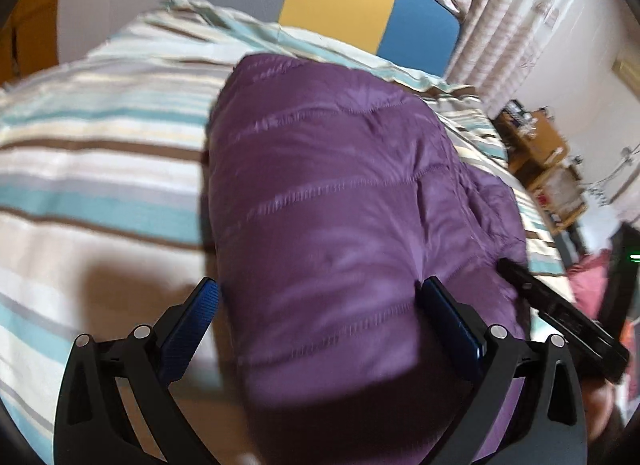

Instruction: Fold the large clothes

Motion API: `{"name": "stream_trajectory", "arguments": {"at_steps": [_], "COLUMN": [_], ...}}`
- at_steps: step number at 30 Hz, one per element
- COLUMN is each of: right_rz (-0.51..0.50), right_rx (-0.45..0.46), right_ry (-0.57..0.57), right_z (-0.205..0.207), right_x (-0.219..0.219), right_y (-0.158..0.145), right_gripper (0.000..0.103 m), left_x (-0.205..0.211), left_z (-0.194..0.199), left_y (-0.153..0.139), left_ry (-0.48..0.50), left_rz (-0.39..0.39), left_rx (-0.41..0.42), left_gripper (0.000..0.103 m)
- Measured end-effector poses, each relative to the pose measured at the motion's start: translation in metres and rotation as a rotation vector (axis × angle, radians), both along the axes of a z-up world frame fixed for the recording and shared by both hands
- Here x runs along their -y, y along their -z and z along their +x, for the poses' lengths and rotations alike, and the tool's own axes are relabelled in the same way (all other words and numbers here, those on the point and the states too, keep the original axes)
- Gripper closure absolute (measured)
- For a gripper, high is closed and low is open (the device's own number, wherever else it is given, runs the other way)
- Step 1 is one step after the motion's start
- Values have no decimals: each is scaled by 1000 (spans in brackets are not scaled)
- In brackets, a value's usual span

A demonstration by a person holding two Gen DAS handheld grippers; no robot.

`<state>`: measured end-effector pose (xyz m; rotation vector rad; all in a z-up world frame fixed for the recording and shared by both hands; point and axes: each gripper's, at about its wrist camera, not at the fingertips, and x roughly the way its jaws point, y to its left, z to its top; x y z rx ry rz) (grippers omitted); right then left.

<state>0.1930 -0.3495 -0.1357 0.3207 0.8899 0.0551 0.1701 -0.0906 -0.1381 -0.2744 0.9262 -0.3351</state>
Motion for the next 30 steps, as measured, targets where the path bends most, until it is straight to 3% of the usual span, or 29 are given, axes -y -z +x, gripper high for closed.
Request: {"name": "stream_trajectory", "arguments": {"at_steps": [5,9,12,14,19,21,30], "right_rz": [153,304,322,354,421,438,505], "right_rx": [-86,-129,-126,-133,-105,-72,63], "right_ry": [-32,-61,-89,-100,-131,-142,-180], "right_z": [2,11,17,18,12,7,-12], "right_x": [12,15,12,10,12,13,-15], "right_y": [17,31,32,33,26,19,-10], "right_gripper": [12,22,31,38,59,61,62], "left_x": [-9,-13,-11,-4,14,18,11], "left_z": [-7,-3,3,4,-3,-9,-34], "left_y": [7,15,21,21,3,-7,-38], "left_ry": [54,81,94,109,151,168,166], "left_rz": [-85,-137,-158,-126,-31,-14,54], "left_rx": [-44,-83,-110,-102,-31,13,207], "left_gripper": [3,3,3,3,28,35,41]}}
